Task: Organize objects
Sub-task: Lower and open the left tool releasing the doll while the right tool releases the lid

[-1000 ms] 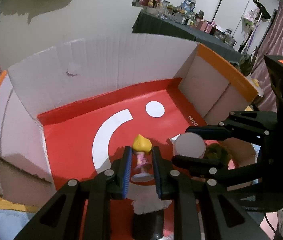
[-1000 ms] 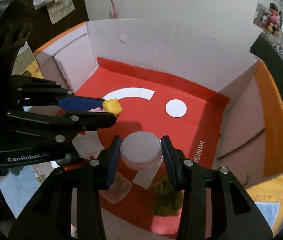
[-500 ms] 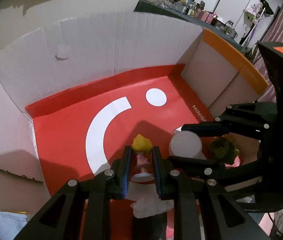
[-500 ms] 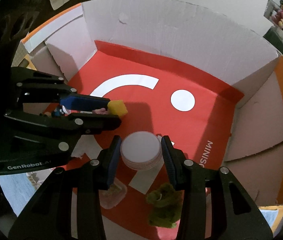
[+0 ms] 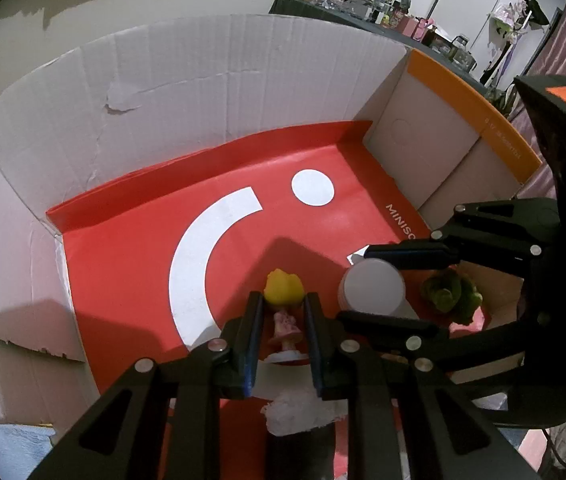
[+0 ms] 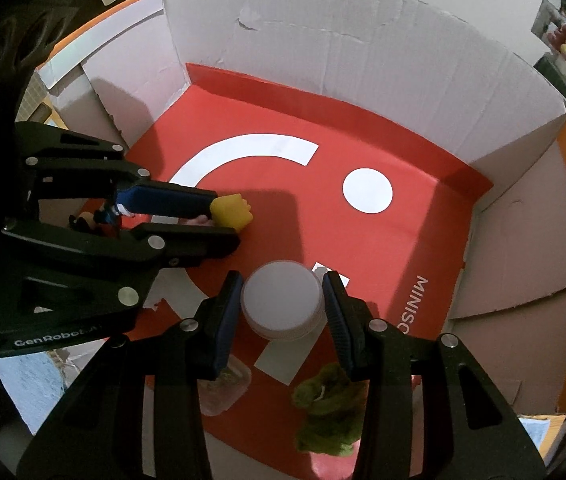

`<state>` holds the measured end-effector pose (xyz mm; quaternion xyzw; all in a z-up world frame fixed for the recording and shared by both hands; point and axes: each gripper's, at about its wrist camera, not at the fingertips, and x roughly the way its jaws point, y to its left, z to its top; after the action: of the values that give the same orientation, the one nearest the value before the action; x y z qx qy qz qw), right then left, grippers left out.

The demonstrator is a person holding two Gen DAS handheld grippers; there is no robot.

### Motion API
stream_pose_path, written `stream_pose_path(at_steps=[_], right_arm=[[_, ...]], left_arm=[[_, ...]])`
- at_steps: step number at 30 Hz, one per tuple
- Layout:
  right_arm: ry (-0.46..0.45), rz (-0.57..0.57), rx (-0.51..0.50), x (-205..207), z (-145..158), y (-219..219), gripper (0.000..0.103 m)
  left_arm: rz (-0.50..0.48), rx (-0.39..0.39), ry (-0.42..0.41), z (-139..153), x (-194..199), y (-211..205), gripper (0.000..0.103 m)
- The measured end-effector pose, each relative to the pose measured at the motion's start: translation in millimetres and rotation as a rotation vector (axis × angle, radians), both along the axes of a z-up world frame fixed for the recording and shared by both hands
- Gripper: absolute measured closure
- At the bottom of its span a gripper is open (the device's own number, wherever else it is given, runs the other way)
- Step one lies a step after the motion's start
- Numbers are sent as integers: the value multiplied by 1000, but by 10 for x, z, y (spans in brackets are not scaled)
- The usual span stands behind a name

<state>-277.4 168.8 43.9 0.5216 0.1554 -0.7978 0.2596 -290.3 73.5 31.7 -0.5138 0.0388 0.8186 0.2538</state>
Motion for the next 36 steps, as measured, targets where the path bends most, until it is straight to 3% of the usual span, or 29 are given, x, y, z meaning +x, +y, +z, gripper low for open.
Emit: stream_pose_path(at_steps=[17,20,36], right_arm=[[6,5,10,26,-5,18,61],[5,4,8,27,-4,35,61],[17,-7,0,51,27,98,57]], left_arm=[[6,17,-11,-5,1,-37,82],[9,27,-15,6,-6,-53,77],[23,14,-6,44,29,-46,73]])
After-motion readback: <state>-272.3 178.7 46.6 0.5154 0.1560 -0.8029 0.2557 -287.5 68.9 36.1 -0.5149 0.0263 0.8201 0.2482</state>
